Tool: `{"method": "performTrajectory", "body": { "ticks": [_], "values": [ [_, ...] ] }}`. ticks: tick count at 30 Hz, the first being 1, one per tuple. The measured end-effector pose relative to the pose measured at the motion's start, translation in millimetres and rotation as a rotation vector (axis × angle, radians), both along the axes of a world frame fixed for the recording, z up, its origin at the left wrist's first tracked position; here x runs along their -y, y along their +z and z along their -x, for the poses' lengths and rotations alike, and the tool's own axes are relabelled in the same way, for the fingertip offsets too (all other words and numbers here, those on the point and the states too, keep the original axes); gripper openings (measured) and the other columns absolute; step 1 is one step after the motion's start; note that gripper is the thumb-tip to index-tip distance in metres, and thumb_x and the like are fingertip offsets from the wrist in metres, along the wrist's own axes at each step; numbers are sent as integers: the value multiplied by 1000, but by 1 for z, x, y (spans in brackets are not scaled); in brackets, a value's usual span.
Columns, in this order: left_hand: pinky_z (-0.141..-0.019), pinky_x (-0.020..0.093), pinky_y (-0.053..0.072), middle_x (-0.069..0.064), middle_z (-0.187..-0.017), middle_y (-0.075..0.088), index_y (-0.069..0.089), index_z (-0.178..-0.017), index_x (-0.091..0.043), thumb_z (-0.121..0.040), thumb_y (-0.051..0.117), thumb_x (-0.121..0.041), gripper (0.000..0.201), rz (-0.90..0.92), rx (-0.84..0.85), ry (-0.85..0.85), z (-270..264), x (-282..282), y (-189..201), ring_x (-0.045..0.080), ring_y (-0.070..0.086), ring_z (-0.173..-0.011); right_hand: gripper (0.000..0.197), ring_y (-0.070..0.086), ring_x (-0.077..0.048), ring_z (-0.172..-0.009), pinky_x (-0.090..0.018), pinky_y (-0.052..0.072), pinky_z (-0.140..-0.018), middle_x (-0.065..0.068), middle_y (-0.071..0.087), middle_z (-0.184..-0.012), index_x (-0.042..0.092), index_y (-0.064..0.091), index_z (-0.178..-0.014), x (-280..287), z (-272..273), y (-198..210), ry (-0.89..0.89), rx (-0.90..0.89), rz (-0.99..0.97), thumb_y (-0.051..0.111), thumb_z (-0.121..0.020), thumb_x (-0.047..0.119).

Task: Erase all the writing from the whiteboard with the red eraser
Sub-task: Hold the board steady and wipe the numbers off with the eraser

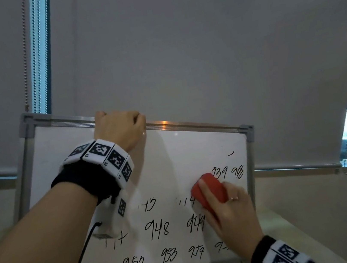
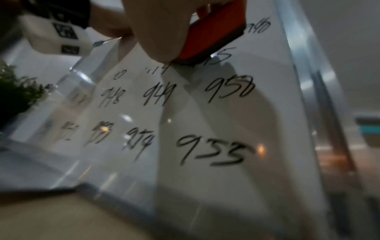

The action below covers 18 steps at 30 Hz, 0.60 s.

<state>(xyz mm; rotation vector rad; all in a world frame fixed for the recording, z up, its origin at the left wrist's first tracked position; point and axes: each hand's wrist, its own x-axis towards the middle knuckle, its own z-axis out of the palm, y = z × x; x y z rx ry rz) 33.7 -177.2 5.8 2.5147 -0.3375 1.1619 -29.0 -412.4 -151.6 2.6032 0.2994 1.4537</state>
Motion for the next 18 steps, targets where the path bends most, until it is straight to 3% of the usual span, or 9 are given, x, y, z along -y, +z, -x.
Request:
{"method": "performTrajectory", "body": {
  "ticks": [1, 3, 7, 9, 13, 15, 18],
  "values": [
    [-95, 38, 26, 0, -62, 51, 54, -71, -20, -93, 28, -28, 35, -3, 2, 0, 1, 0, 0, 23, 48, -70, 50, 53, -31, -75, -41, 50, -63, -18, 49, -100, 21, 40, -133, 5, -1, 5, -18, -2, -7, 29, -92, 48],
    [-95, 38, 26, -4, -57, 46, 54, -70, -19, -94, 28, -28, 36, -8, 0, -3, 1, 0, -1, 23, 49, -69, 55, 52, -35, -80, -44, 49, -67, -22, 51, -98, 19, 39, -137, 10, -6, 30, -90, 67, -224, 32, -91, 48],
    [-93, 37, 25, -6, -54, 43, 54, -70, -19, -93, 28, -28, 37, -16, -14, 3, 2, 0, 0, 22, 48, -69, 64, 35, -35, -106, -46, 38, -92, -22, 33, -119, 26, 17, -147, 12, -22, 75, -204, 35, -685, 42, -92, 43],
    [-92, 37, 25, -5, -56, 46, 54, -69, -19, -93, 28, -28, 37, -17, -10, 7, 1, 0, 0, 22, 48, -69, 65, 40, -36, -101, -44, 40, -91, -23, 36, -115, 24, 19, -147, -10, -18, 68, -135, 40, -642, 45, -90, 42],
    [-90, 37, 25, -3, -57, 49, 48, -65, -18, -93, 28, -27, 36, -16, 7, 4, 1, -2, -1, 23, 49, -67, 75, 50, -29, -83, -41, 52, -70, -21, 46, -104, 21, 23, -145, -26, -8, 40, -31, 9, -339, 59, -82, 41],
    [-91, 37, 25, -4, -55, 47, 49, -66, -18, -92, 28, -27, 35, -16, 2, 5, 2, -1, -1, 24, 49, -66, 72, 46, -31, -91, -43, 49, -80, -20, 41, -110, 24, 19, -147, -10, -14, 57, -83, 14, -459, 54, -86, 42],
    [-93, 37, 25, -3, -57, 48, 52, -69, -18, -92, 28, -27, 35, -21, -16, 11, 3, 0, 0, 23, 48, -67, 71, 37, -35, -108, -42, 40, -97, -23, 31, -125, 29, 9, -148, 2, -21, 81, -101, -23, -839, 46, -90, 46]
  ]
}}
